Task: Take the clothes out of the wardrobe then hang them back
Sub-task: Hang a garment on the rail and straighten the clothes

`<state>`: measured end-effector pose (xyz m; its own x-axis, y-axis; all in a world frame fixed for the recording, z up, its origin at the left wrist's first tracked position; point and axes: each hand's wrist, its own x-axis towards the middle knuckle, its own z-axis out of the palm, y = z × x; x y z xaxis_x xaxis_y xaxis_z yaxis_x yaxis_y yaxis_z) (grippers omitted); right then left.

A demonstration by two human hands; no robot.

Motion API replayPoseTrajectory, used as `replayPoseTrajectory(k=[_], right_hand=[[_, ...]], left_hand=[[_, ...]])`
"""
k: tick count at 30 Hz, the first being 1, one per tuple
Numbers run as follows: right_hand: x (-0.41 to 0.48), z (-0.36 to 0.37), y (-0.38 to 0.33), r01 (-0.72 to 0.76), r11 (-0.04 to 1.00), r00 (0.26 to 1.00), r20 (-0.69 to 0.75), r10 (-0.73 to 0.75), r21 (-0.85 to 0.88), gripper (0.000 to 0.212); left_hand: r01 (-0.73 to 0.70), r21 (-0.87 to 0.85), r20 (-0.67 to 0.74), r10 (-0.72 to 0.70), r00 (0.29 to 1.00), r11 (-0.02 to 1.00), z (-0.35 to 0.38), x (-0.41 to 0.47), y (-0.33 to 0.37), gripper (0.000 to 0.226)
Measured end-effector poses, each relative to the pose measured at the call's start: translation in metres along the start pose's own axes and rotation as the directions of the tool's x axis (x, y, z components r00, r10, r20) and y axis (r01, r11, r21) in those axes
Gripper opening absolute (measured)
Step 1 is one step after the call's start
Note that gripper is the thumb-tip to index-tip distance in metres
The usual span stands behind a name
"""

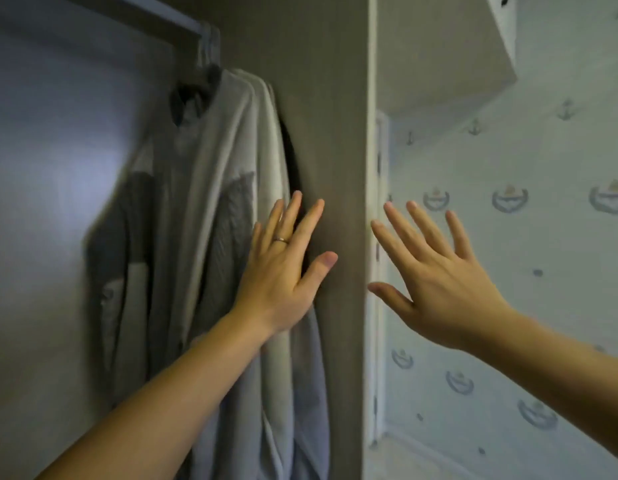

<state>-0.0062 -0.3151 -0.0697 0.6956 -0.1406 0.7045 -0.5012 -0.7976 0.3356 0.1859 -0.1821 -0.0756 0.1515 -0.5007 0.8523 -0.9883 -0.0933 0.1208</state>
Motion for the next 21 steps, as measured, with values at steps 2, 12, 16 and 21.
replayPoseTrajectory(k=[2, 12, 16, 21], right_hand=[[-0.054, 0.009, 0.019, -0.033, 0.999, 0.994, 0.108, 0.03, 0.022, 0.08], [-0.314, 0.053, 0.132, -0.305, 0.951, 0.806, 0.516, 0.29, -0.058, 0.083], [-0.404, 0.06, 0.174, -0.451, 0.88, 0.669, 0.595, 0.445, -0.152, 0.082], [-0.5, 0.07, 0.223, -0.657, 0.703, 0.452, 0.604, 0.656, -0.272, 0.085]], left_hand=[[-0.011, 0.001, 0.063, 0.011, 0.998, 1.0, 0.031, -0.029, 0.035, 0.068], [0.037, -0.235, 0.441, 0.072, 0.895, 0.971, 0.229, -0.139, 0.209, 0.073], [0.059, -0.348, 0.58, 0.165, 0.798, 0.936, 0.31, -0.173, 0.279, 0.074], [0.069, -0.466, 0.693, 0.315, 0.649, 0.882, 0.406, -0.2, 0.361, 0.075]])
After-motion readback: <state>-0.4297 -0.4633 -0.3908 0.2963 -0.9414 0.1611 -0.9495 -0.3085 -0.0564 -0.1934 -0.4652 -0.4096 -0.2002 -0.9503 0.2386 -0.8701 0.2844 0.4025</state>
